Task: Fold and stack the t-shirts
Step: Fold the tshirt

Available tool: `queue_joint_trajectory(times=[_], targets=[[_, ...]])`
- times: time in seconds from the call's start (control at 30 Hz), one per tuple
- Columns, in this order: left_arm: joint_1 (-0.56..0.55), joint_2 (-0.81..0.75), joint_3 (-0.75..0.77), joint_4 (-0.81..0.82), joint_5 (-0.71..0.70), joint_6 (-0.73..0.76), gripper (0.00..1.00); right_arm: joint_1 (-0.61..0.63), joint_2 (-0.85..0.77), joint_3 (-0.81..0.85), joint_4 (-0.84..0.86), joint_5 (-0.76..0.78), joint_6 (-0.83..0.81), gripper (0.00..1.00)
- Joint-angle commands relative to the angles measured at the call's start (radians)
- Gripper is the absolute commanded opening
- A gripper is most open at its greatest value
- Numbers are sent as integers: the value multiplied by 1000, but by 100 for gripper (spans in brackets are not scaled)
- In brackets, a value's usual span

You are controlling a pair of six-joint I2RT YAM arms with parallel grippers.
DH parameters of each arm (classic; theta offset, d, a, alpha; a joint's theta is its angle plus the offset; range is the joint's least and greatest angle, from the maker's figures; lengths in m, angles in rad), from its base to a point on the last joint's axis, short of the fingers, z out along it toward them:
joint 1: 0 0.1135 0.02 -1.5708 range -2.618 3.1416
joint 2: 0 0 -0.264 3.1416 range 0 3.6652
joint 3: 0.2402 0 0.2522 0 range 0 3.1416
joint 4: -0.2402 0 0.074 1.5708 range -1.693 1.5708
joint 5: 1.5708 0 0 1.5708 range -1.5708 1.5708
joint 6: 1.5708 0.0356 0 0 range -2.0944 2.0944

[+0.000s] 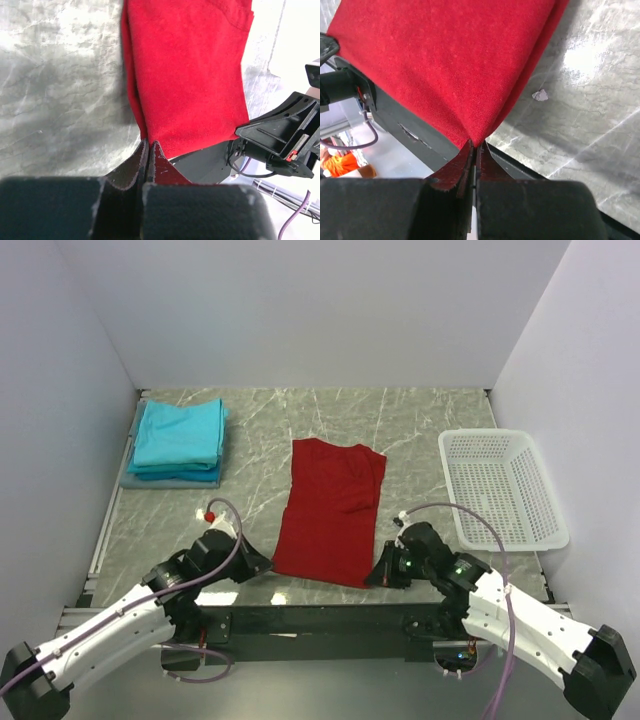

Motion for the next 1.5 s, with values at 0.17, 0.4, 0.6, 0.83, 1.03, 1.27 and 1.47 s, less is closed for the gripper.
queue_joint_trajectory(times=[0.17,0.4,0.6,0.83,1.03,1.27,1.47], targets=[[-1,170,234,84,-131,131,1,-30,96,225,-91,158,-89,0],[-1,321,373,156,-297,194,1,-187,133,360,-45,178,-200,0],[43,446,509,184,-329,285,0,-299,232,449,10,76,-280,0],[166,589,624,246,-230,351,0,-400,367,544,46,-24,-317,0],[229,683,713,280,-159,399,0,-445,423,611,35,-40,-338,0],[287,802,795,312,-61,417,0,-489,484,665,7,-70,-367,0],[333,904,862,337,10,419,0,-524,565,720,27,-112,-375,0]])
